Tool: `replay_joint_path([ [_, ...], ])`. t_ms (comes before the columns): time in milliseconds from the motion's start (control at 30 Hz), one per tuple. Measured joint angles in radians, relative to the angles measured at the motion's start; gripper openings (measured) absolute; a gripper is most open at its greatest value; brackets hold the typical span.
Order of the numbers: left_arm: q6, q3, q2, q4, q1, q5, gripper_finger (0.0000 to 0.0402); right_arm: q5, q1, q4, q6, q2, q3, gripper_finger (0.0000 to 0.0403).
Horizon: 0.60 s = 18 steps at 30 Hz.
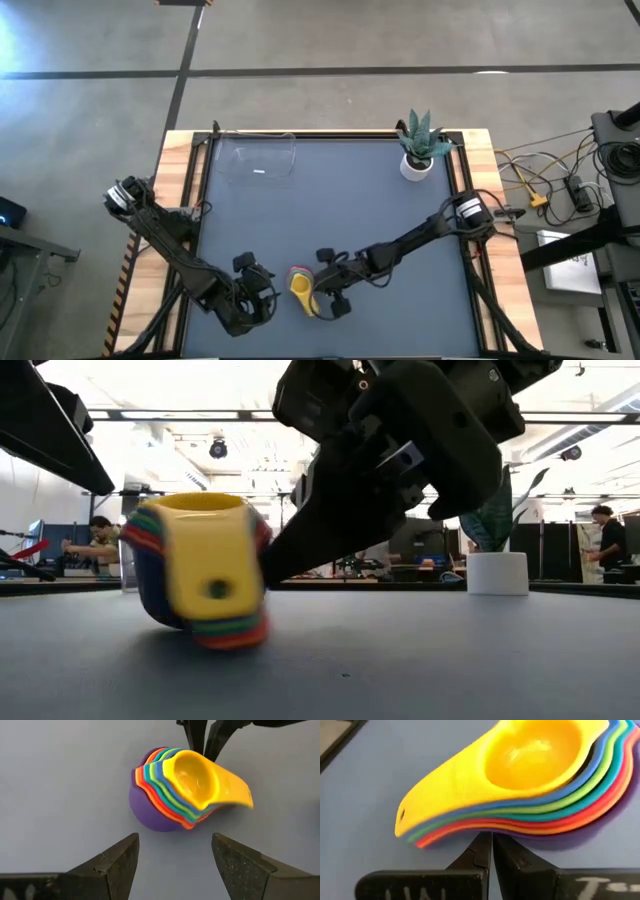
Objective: Nest measuring cups in basket
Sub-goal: Put the nest measuring cups into the transparent bin
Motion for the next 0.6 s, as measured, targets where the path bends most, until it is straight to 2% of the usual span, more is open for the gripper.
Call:
replay_joint_path([
  [600, 0.152, 0.000, 0.000, 0.037, 0.099, -0.008, 0.0233, 0.001, 0.003, -0.038, 0.011, -0.015, 0.000, 0.0009],
])
